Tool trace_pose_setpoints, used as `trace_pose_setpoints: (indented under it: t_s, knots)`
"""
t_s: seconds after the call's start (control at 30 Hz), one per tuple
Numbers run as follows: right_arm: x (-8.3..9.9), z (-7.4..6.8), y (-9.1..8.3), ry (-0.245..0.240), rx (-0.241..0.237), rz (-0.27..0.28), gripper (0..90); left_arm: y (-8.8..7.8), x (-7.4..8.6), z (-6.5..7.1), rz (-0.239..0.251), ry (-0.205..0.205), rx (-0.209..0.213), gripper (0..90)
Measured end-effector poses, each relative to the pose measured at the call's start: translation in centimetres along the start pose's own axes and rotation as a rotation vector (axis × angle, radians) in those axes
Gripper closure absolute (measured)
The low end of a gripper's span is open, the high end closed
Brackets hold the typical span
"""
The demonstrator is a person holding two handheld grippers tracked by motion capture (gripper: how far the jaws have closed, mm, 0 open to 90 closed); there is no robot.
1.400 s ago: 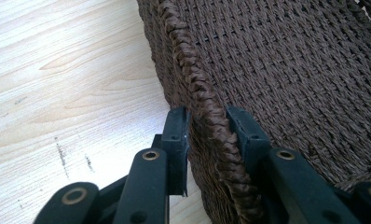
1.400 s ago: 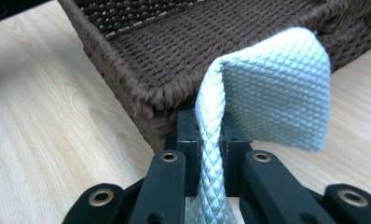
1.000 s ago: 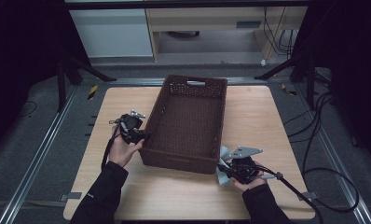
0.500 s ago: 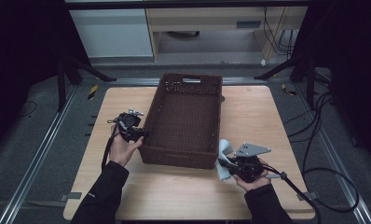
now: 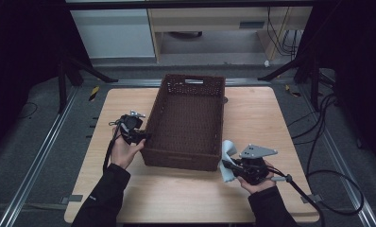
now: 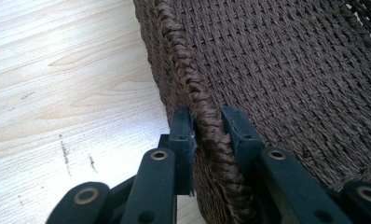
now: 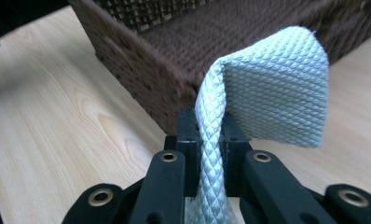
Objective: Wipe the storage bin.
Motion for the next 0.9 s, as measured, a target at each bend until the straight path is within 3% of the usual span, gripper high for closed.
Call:
trace_pose_setpoints:
  t_s: [0.1,0.27,0.37,0.47,0.63,0.77,0.9]
  knots:
    - [0.3,0.0,0.3,0.000,-0.001,-0.018,82.6,0.0,0.0,0.0,0.001,-0.001,0.000,73.9]
    - [2.2,0.0,2.5,-0.010,0.014,-0.128,82.6,0.0,0.1,0.0,0.002,0.000,0.000,73.6]
    - [2.9,0.2,3.4,-0.009,0.018,-0.167,82.5,0.0,0.1,0.0,0.002,-0.001,-0.002,73.3]
    - [3.4,1.0,3.6,0.040,0.005,-0.178,82.6,-0.1,0.1,0.0,0.003,-0.002,-0.002,73.1]
    - [3.3,1.5,3.6,0.041,0.015,-0.180,82.5,-0.1,0.1,0.0,0.005,-0.003,-0.002,72.4]
    - [2.9,2.9,3.0,0.033,0.084,-0.179,82.2,-0.1,0.2,0.1,0.006,0.001,-0.005,72.2]
    - [2.5,5.5,1.2,0.096,0.144,-0.127,82.2,-0.1,0.2,0.1,0.009,0.001,-0.003,72.2]
Point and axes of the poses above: each handheld gripper's, and its own axes: y roughly forward along the jaws, x roughly out of its underside, z roughly to its right, the point moved 6 cm from there along y, roughly forward along the jaws, and after that the axes turned 5 degrees about y, right-handed, at the moved point
